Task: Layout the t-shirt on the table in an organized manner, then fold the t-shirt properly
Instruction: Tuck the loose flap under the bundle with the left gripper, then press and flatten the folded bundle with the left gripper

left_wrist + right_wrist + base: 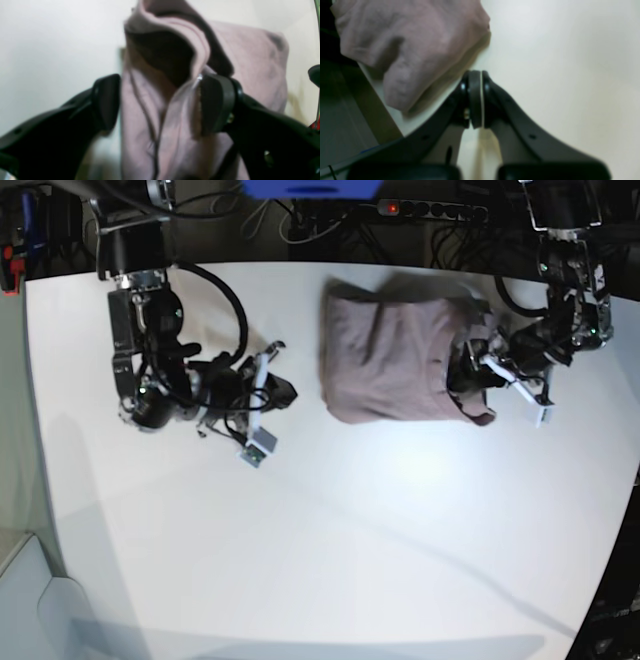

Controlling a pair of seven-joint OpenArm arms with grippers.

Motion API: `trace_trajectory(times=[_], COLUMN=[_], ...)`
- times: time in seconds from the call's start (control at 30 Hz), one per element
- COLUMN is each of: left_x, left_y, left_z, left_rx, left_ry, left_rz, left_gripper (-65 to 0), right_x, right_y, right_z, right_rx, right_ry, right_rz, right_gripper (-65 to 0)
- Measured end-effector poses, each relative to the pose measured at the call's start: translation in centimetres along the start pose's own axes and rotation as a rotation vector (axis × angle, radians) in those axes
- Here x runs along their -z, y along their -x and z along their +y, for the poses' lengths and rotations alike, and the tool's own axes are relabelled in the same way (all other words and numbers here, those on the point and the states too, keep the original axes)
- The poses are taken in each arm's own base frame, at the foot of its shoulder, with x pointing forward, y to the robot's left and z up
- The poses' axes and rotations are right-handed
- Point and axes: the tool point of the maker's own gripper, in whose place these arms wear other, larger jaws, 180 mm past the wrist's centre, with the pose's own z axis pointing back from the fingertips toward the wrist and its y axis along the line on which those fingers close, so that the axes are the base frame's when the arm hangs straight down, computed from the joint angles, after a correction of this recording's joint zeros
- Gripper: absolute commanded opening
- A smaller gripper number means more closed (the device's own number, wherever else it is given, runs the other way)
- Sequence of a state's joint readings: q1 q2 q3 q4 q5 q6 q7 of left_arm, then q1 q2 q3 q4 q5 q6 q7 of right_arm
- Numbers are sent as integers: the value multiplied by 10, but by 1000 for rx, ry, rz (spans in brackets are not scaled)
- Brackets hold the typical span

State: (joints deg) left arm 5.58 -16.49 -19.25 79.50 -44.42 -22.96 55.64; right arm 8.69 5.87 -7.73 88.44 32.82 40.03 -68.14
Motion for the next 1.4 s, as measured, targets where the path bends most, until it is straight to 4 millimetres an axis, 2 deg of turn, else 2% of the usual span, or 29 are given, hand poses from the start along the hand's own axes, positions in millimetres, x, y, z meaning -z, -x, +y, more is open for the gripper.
trace_trajectory(times=[0.2,0.37,0.43,0.6,0.63,0.83,0.93,1.03,1.2,1.4], left_x=[11,17,18,31,36,55,57,63,78,99], left_y=[4,3,2,13,15,15,12,6,-9,-31], left_z=[-12,-15,-14,-24,-27,-44,-49,-55,-67,-92], left_rx=[-22,-52,-54,-19,-30,-28,25,128,409,738], left_ry=[47,73,72,88,104,170,170,160,87,0], left_rz=[-10,-20,-23,48,57,97,123,184,267,302], left_gripper=[-161,-168,-222,-497,-532,-569,-650,-645,-649,-649], right_x=[0,0,0,0,0,-3,-7,-23,-55,-107], right_y=[0,0,0,0,0,7,12,18,46,101], right_z=[0,0,0,0,0,-4,-10,-32,-68,-108], right_rx=[0,0,0,0,0,-1,31,87,164,300], right_ry=[0,1,0,0,0,12,26,80,184,339], right_rz=[1,1,1,1,2,18,10,-13,1,26], right_gripper=[-650,-650,-650,-650,-650,-650,-650,-650,-650,-650])
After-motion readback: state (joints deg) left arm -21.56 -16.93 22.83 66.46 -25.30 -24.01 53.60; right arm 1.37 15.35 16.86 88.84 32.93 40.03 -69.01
